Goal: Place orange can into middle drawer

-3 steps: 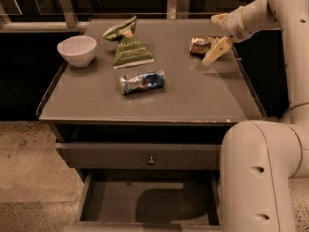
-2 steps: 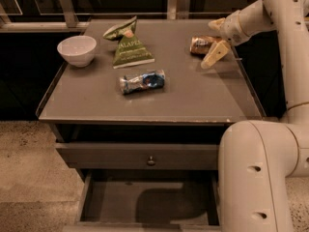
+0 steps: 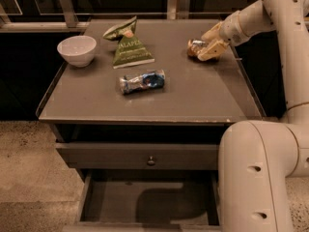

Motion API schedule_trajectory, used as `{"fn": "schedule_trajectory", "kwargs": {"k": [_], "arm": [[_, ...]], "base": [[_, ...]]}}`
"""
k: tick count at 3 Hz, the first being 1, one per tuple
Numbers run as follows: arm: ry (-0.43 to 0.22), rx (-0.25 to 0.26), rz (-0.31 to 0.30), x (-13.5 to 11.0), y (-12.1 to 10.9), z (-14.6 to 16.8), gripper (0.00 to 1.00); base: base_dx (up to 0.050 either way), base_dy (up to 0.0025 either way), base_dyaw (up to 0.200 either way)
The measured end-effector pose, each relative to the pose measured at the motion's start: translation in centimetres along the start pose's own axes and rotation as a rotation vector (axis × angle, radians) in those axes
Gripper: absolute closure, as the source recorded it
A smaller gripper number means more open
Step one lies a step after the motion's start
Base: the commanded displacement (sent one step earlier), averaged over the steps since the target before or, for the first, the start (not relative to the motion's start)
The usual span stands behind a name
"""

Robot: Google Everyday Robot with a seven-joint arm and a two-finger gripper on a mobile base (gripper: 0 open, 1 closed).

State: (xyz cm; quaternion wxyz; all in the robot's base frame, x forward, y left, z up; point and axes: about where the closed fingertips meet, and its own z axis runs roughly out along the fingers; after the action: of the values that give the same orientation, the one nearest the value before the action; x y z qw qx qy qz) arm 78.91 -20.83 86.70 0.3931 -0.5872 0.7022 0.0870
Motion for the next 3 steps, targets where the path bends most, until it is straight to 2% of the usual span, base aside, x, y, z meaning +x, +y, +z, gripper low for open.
{"fn": "schedule_trajectory", "kwargs": {"k": [2, 3], "arm": [[0.0, 0.0, 0.0, 0.0, 0.0, 0.01, 0.87], [0.0, -0.001, 0.0, -0.01, 0.01, 0.02, 1.0]], "base": [[0.0, 0.0, 0.0], [0.0, 0.0, 0.0]]}}
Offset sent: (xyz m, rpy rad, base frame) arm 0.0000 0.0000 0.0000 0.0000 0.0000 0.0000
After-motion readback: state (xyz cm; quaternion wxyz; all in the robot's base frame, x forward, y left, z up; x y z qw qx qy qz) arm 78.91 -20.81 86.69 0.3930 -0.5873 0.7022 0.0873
